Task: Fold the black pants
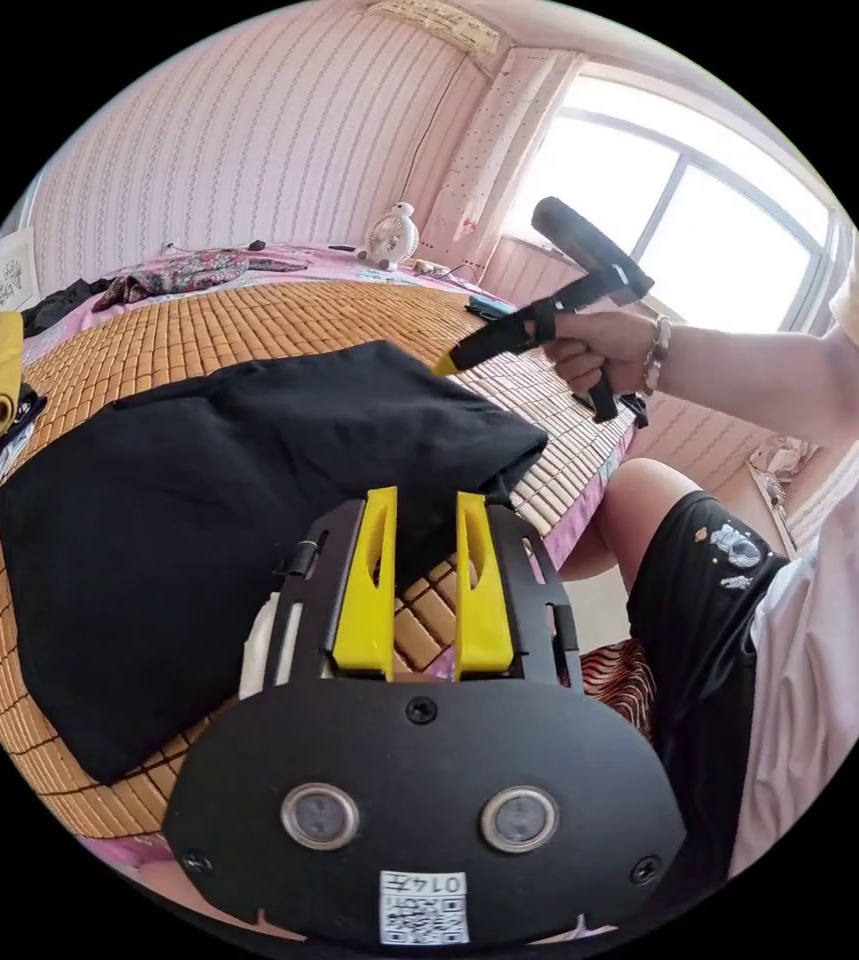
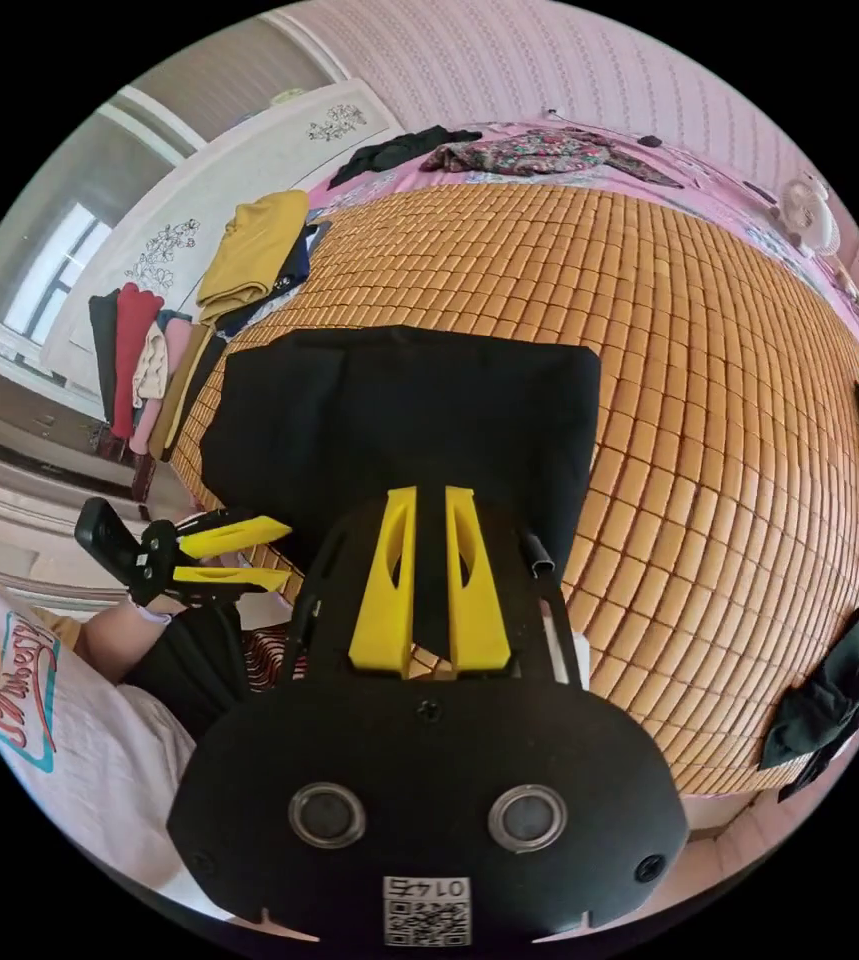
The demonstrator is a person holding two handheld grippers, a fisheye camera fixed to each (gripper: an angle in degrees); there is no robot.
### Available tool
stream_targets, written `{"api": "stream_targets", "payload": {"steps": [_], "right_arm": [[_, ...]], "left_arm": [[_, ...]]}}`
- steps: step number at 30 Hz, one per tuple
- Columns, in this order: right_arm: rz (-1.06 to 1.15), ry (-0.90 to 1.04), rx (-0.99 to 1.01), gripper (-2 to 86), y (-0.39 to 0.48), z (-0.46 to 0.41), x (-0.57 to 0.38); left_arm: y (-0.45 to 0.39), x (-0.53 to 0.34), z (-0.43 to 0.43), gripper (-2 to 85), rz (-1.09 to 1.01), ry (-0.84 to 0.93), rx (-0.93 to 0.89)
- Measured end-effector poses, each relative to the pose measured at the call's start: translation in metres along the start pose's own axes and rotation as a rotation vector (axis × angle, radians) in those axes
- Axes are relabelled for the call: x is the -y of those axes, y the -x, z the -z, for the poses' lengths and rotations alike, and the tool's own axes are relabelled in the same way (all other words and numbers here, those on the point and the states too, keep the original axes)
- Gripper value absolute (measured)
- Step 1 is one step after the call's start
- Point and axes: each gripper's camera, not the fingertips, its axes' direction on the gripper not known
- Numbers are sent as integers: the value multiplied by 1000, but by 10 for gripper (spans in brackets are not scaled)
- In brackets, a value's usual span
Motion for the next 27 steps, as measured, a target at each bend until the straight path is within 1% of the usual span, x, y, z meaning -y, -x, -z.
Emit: {"api": "stream_targets", "payload": {"steps": [2,3,6,8,9,12,17,19,21,23,25,27], "right_arm": [[-130,7,-9,81,-43,24,-47],[-159,4,-3,83,-53,28,-58],[-247,48,87,86,-92,28,-95],[-273,70,195,66,-117,24,-113],[-281,60,216,59,-122,25,-117],[-300,-19,290,31,-147,40,-137],[-272,-190,500,11,-169,89,-162],[-245,-251,582,11,-171,102,-165],[-190,-285,590,14,-173,117,-166],[-175,-353,521,27,-190,134,-173],[-237,-353,423,45,-214,133,-179],[-330,-341,375,93,-238,124,-182]], "left_arm": [[-11,1,0,109,-39,-16,-14],[-17,2,-2,117,-49,-18,-18],[-30,8,-11,140,-59,8,-49],[-39,14,-20,152,-80,34,-42],[-46,19,-27,157,-111,55,-37],[-63,36,-44,161,-194,88,-33],[-89,65,-79,179,-296,135,-24],[-100,71,-89,169,-358,152,-2],[-110,74,-93,85,-386,173,116],[-108,73,-95,16,-350,224,178],[-104,68,-90,6,-327,222,125],[-101,60,-80,-1,-304,209,69]]}}
